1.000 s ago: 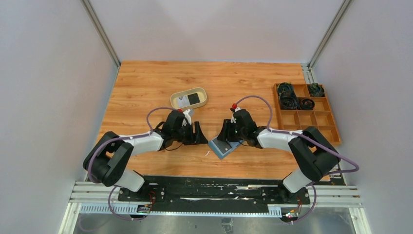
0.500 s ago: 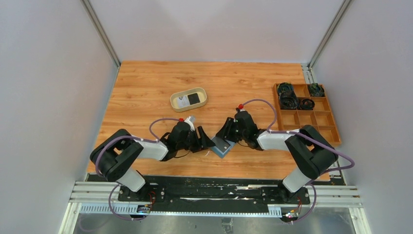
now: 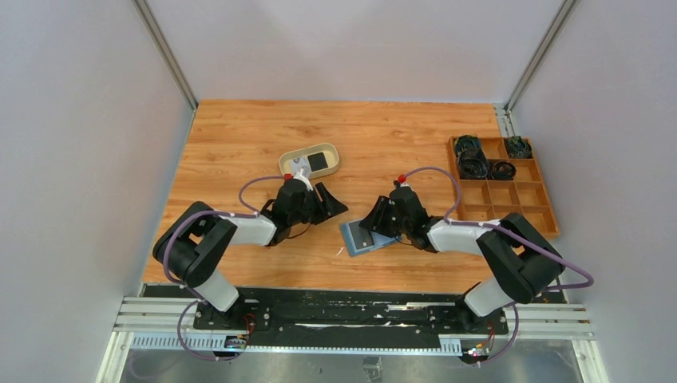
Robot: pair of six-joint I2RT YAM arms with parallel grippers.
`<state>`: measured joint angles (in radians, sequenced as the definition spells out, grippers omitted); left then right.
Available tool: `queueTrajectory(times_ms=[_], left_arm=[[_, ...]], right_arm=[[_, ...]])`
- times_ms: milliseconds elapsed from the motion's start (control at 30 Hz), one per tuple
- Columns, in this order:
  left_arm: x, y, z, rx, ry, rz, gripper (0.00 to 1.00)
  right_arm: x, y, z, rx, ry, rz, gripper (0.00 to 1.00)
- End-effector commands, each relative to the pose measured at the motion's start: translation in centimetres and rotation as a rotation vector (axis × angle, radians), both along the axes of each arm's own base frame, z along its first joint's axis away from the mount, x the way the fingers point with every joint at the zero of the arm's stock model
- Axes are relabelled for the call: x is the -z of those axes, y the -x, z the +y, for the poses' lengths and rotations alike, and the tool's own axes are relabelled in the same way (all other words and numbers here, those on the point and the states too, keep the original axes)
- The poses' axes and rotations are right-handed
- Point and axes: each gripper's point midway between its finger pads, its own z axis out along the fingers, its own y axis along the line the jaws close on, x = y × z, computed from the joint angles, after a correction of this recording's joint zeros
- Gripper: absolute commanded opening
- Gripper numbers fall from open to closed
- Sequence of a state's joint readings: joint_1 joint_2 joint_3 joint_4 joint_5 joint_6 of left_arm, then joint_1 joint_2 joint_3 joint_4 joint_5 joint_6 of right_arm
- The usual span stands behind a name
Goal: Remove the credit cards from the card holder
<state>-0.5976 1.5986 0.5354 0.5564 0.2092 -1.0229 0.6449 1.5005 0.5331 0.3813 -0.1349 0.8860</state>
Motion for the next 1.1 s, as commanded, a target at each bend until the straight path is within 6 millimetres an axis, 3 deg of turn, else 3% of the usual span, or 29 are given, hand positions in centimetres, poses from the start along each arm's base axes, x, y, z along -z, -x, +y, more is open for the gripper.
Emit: queueTrajectory(times_ms=[0, 233, 367, 633, 867, 1067], left_arm=[[-1.9, -0.6, -0.4, 0.035, 0.019, -0.063, 0.53], [2.0, 3.7, 2.5, 0.033, -0.035, 0.029, 0.57], [3.3, 5.3, 2.8, 0.047, -0.047, 0.074, 0.59], [2.7, 5.3, -0.5, 0.079, -0.017, 0.070, 0.54], [3.3, 5.5, -1.3, 0.081, 0.046, 0.086, 0.49], [2.6, 5.4, -1.8, 0.067, 0.128, 0.074, 0.37]], right_arm=[[3.3, 2.1, -2.7, 0.044, 0.113, 0.112, 0.43], [3.2, 2.0, -2.9, 0.050, 0.120, 0.104, 0.43], [3.5, 2.0, -2.9, 0.048, 0.122, 0.108, 0.43], [3.4, 2.1, -3.0, 0.056, 0.122, 0.108, 0.43], [3.3, 2.2, -3.3, 0.055, 0.129, 0.102, 0.43], [3.4, 2.1, -3.0, 0.052, 0.123, 0.105, 0.43]])
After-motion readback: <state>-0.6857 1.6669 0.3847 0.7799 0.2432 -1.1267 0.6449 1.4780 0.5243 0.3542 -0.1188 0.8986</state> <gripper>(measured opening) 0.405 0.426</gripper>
